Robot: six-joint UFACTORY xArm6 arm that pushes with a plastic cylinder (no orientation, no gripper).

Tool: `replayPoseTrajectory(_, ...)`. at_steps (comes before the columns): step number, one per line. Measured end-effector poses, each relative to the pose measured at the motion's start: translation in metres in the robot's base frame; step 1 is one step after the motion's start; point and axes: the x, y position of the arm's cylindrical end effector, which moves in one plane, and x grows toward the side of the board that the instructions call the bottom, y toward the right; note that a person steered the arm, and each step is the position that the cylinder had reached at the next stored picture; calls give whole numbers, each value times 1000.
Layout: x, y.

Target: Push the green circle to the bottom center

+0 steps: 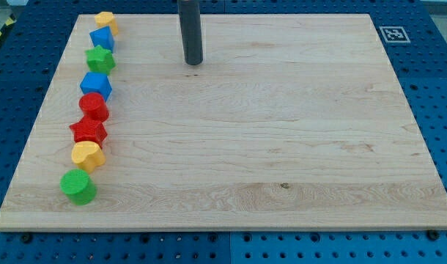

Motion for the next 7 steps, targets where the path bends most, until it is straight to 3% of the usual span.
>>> replayPoseTrajectory(1, 6, 0)
replayPoseTrajectory(6, 274, -20)
replayPoseTrajectory(7, 294, -47)
